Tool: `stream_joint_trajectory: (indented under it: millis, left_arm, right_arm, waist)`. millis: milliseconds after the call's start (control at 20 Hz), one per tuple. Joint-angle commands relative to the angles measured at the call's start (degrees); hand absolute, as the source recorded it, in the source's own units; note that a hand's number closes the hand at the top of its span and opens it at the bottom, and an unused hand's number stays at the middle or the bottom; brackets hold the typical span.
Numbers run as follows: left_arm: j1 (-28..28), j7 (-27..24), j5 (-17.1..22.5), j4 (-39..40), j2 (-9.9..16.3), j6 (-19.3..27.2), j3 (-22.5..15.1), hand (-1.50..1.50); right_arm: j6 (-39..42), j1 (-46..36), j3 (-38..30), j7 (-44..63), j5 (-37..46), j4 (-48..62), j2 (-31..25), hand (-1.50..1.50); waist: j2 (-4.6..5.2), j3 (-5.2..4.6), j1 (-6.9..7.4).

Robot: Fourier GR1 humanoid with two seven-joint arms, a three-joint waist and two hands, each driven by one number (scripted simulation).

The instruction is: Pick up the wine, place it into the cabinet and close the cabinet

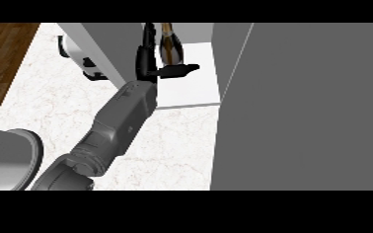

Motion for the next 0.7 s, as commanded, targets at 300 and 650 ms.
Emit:
stream_joint_trajectory:
  millis: [300, 650]
  left_arm:
    - [1.2, 0.1, 0.9, -0.7, 0.1, -4.9, 0.6, -1.50]
    - [2.4, -0.4, 6.2, -1.7, 0.1, -6.6, -0.4, -1.50]
  right_arm:
    - [-1.2, 0.4, 0.7, 4.3, -1.1, -4.5, -0.3, -1.50]
    - [0.0, 2.6, -0.2, -0.6, -2.7, -1.8, -0.6, -1.50]
  waist:
    - [-0.63, 0.01, 1.33]
    - [-1.03, 0.08, 0.43]
